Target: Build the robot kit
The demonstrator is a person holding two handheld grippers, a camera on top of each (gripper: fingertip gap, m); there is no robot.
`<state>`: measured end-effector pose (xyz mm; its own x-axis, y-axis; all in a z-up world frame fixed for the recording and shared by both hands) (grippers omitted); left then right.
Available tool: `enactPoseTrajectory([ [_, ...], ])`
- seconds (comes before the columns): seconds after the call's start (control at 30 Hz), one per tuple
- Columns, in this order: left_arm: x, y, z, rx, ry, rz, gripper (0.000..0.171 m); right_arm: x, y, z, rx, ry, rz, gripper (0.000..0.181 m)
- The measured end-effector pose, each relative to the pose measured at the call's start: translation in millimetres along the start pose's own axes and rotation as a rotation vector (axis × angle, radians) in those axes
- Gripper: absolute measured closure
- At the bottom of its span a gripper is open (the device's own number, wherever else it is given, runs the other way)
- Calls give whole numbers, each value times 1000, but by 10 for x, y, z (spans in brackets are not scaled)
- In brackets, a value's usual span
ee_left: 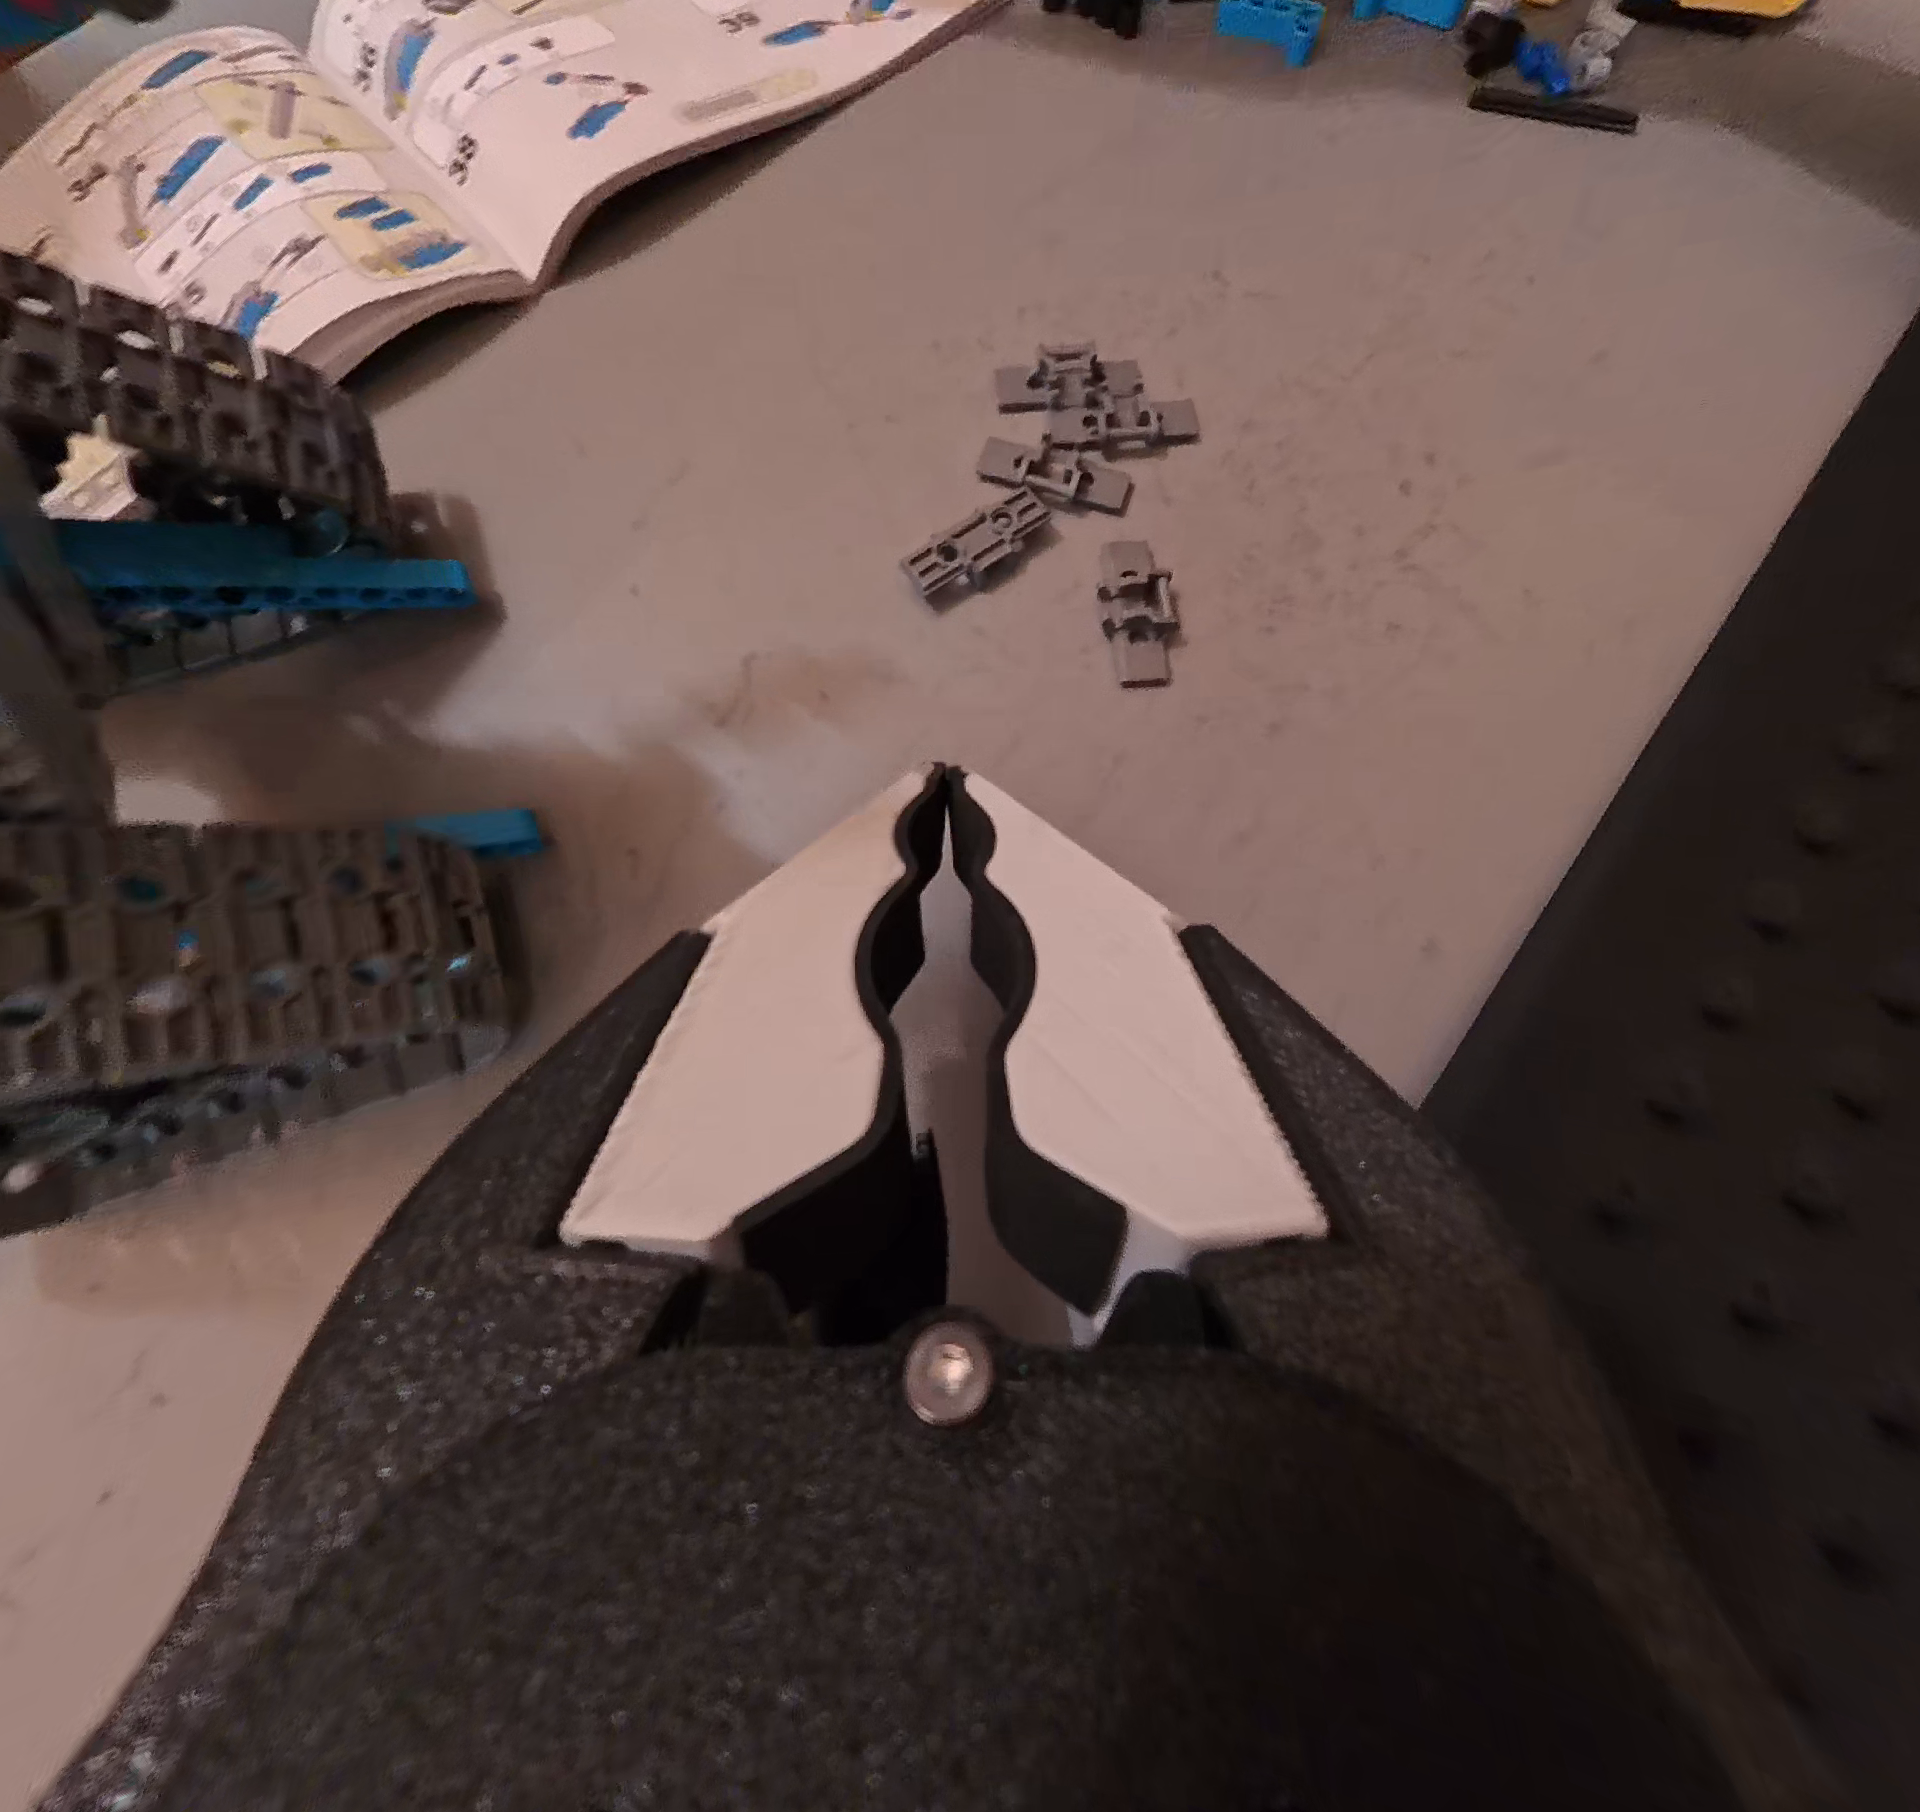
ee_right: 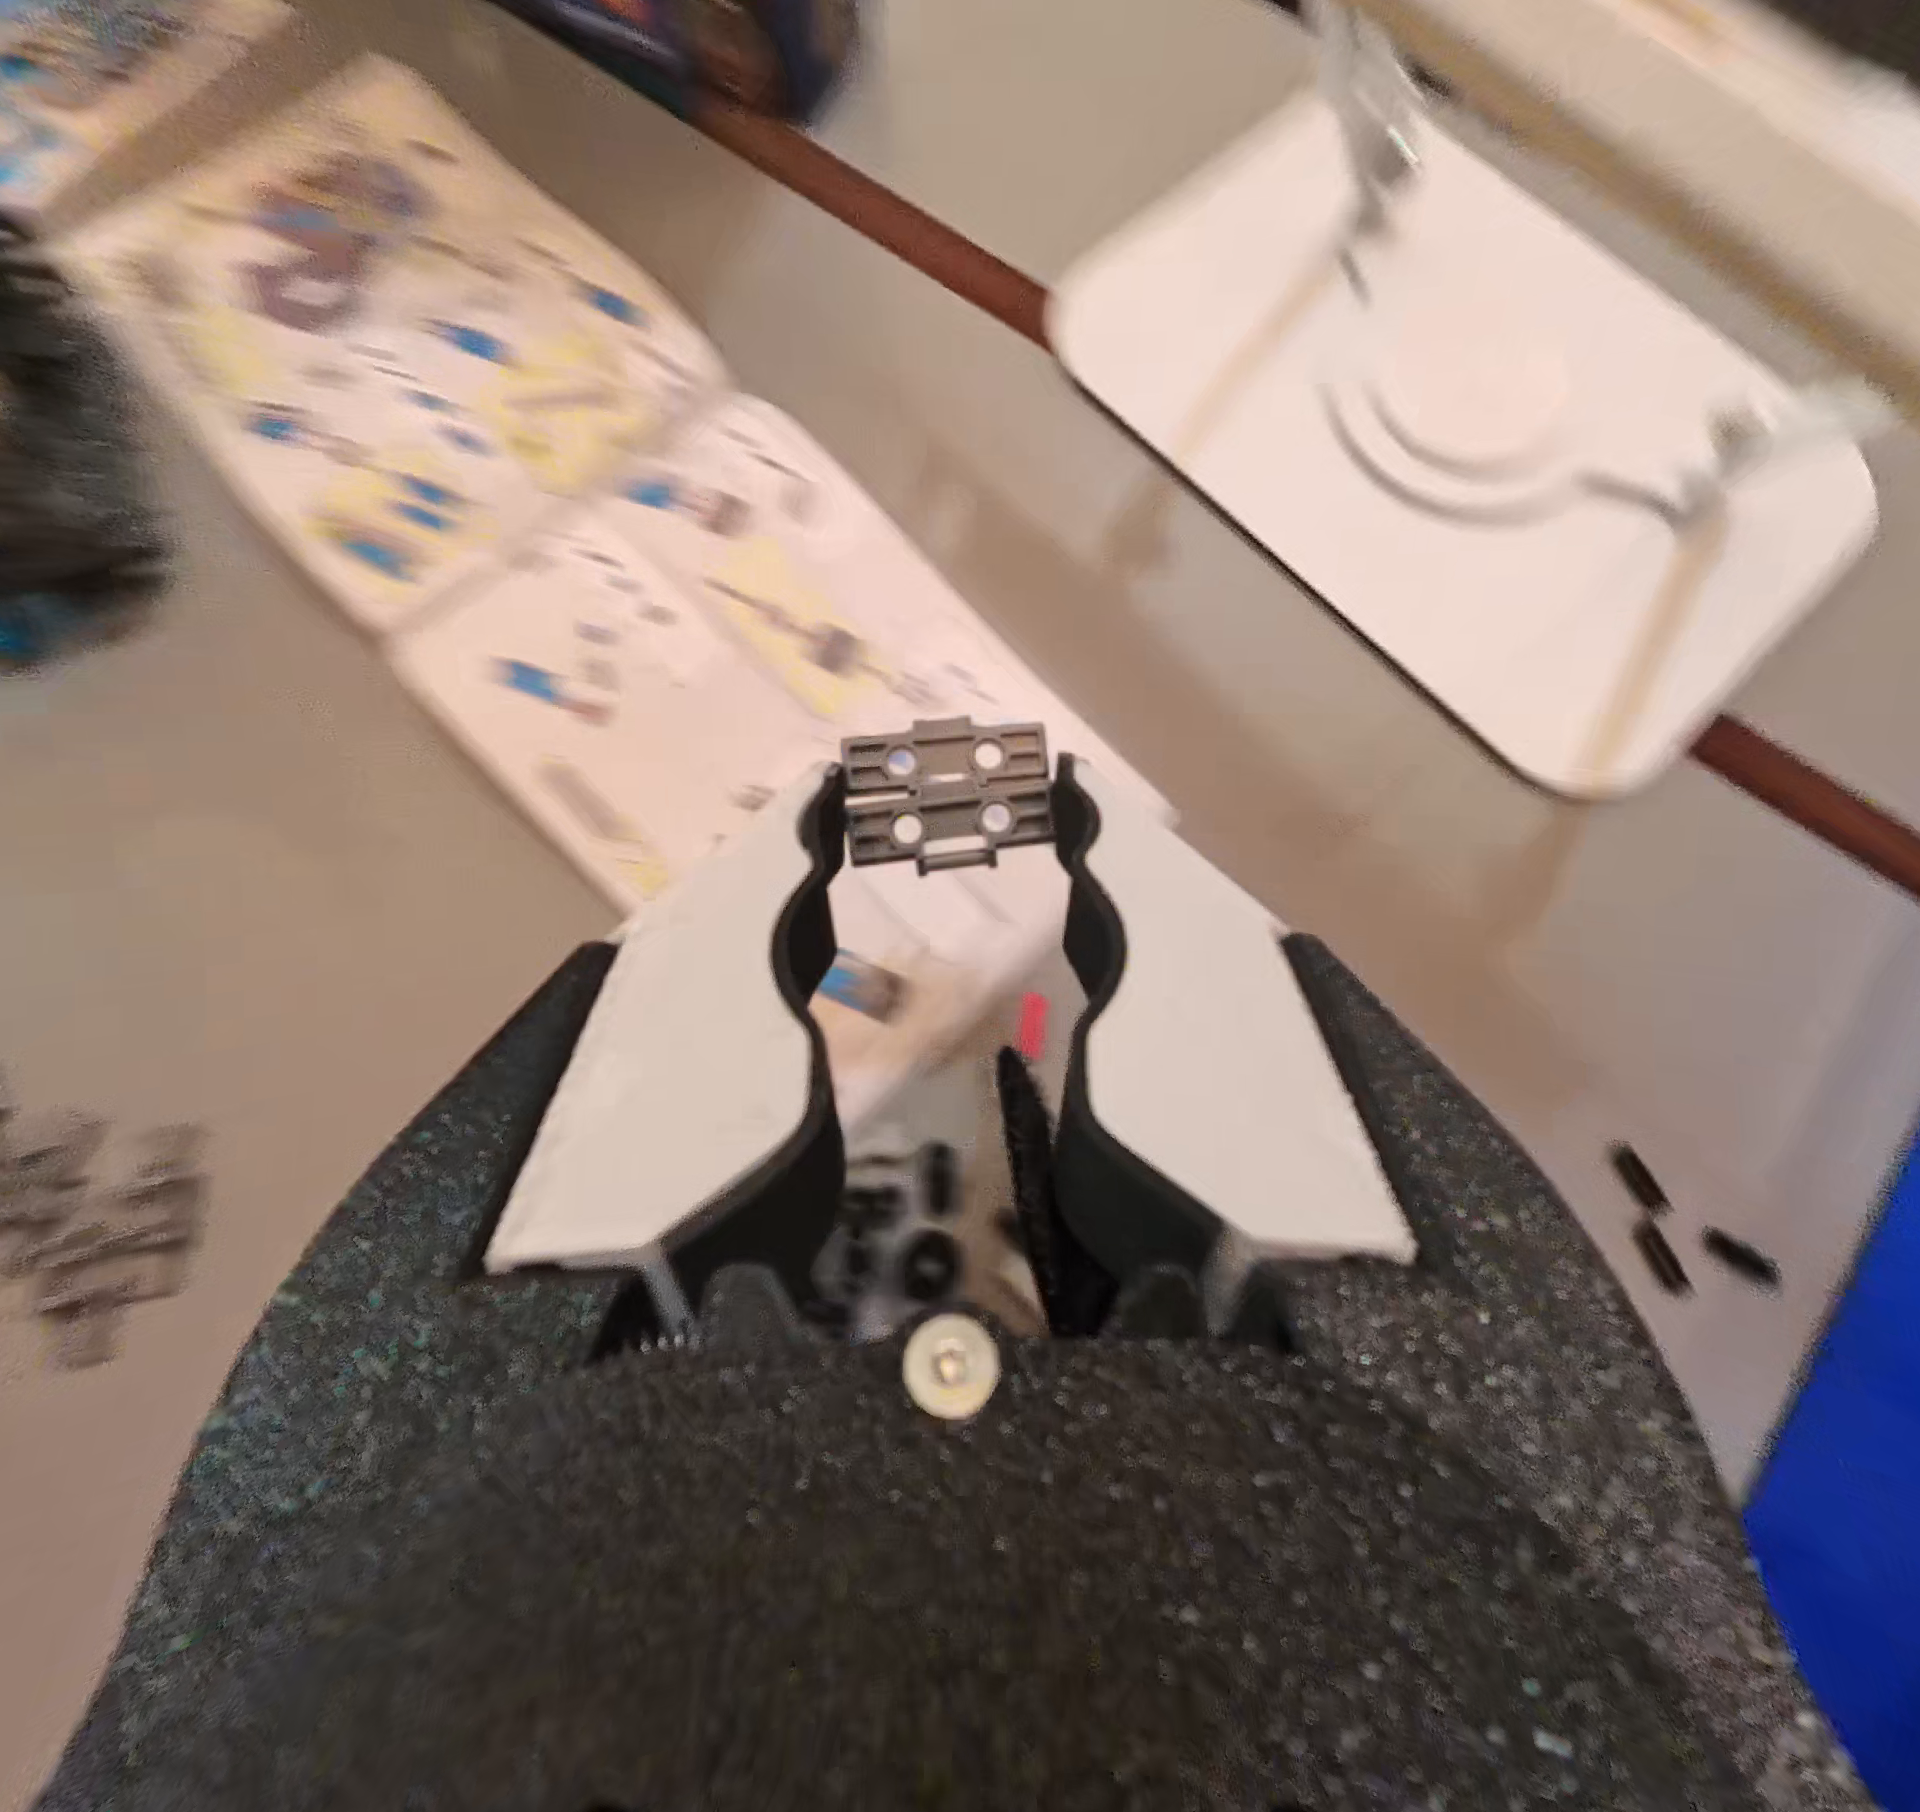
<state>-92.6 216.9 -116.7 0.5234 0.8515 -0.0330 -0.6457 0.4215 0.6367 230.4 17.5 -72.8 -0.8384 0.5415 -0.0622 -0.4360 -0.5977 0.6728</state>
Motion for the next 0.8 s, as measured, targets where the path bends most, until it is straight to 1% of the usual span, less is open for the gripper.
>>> enactPoseTrajectory([
  [0.03,20,43,-18,-3,19,12,171,224,78,113,-39,46,57,141],
  [0.1,75,156,-49,-12,68,38,169,767,293,311,-138,178,219,141],
  [0.17,146,311,-80,-41,171,31,158,1363,526,408,-209,321,390,141],
  [0.2,195,405,-96,-77,257,8,150,1663,616,411,-229,395,462,141],
  [0.23,250,513,-108,-134,362,-38,145,1943,674,384,-236,483,500,141],
  [0.3,372,748,-141,-289,573,-182,139,2407,670,292,-251,624,481,141],
  [0.37,480,930,-192,-412,708,-311,136,2787,585,174,-271,696,503,141],
  [0.4,516,973,-229,-430,743,-353,136,2935,543,118,-288,713,527,141],
  [0.43,543,979,-274,-411,763,-379,136,3050,516,86,-304,723,537,141],
  [0.5,553,948,-350,-353,776,-435,130,3221,531,80,-363,734,553,141],
  [0.57,534,943,-375,-372,811,-537,130,3336,560,93,-396,746,580,141],
  [0.6,528,943,-383,-386,826,-585,136,3389,562,87,-389,763,592,141],
  [0.63,531,945,-394,-399,834,-614,156,3427,555,83,-386,781,581,141],
  [0.67,539,946,-412,-400,847,-626,162,3451,537,75,-383,801,560,140],
  [0.73,560,947,-454,-382,849,-627,163,3476,504,55,-381,808,566,140],
  [0.8,604,962,-499,-355,820,-589,164,3482,471,36,-361,773,581,139],
])
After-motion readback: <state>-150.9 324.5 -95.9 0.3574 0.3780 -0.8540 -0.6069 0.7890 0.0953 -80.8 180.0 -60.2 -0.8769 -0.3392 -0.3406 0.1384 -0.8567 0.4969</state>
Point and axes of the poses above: each gripper's, where its closed fingertips meet, y back along the fingers, z out of its top, x = y × z across the jaws, the point moved 10 cm from there along y, back along the fingers, and after that the axes turned 3 degrees about -z, right-handed, at the moved point
